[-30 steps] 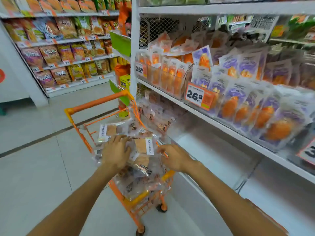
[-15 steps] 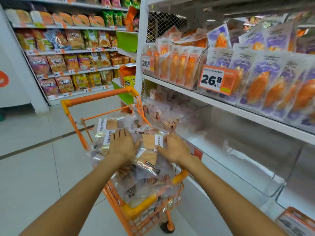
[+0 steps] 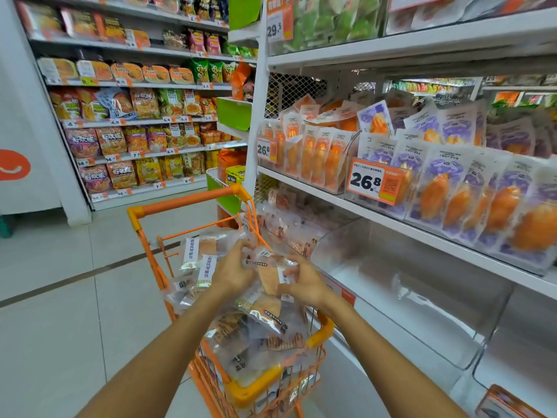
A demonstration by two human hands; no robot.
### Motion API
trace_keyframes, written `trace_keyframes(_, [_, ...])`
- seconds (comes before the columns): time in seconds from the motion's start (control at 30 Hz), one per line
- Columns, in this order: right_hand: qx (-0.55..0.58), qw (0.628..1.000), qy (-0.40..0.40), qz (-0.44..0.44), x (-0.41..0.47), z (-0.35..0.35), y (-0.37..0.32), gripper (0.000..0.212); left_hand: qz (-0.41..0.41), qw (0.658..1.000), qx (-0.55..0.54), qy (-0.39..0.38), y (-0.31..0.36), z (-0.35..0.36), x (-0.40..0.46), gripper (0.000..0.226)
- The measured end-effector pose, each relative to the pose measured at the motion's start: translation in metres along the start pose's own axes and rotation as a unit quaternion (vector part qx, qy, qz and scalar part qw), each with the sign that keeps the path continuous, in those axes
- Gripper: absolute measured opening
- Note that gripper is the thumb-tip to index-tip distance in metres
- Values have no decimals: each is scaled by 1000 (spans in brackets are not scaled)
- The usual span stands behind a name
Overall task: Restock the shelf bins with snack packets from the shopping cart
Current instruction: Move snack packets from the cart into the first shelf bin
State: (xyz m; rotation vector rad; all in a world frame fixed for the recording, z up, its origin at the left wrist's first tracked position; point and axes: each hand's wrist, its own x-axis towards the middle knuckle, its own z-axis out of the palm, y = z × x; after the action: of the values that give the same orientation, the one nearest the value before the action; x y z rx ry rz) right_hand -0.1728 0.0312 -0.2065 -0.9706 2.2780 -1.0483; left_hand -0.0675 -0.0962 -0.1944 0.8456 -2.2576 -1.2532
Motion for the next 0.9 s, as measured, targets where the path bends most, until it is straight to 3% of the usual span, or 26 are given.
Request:
trace_keyframes(0.13, [-67, 997, -7, -46, -8, -4, -9, 69, 18, 990, -139, 24, 12, -1, -11, 55])
trace_keyframes(0.27, [-90, 992, -1, -83, -16, -7, -12, 75, 53, 985, -166, 16, 23, -9, -25, 56])
trace_keyframes(0.4, [-76, 987, -2, -140, -34, -6, -7, 97, 56, 980, -190, -28, 11, -13, -37, 51])
trace_keyframes(0.5, [-170, 977, 33, -124, -42, -14, 1, 84, 68, 977, -187, -76, 4, -15, -39, 47])
trace_keyframes(0.6, [-209, 970, 64, -110, -41, -30, 7, 20, 86, 985, -133, -73, 5, -15, -29, 42])
trace_keyframes(0.7, [-83, 991, 56, -84, -42, -37, 19, 14, 89, 993, -79, -13, 1, -13, -21, 33])
trace_keyframes(0.8, [62, 991, 119, -27, -48, -39, 33, 16, 55, 989, 133, 24, -15, -13, -19, 27])
trace_keyframes(0.9, [105, 981, 163, 0, -58, -37, 47, 24, -13, 948, 313, -53, -21, -11, -22, 59])
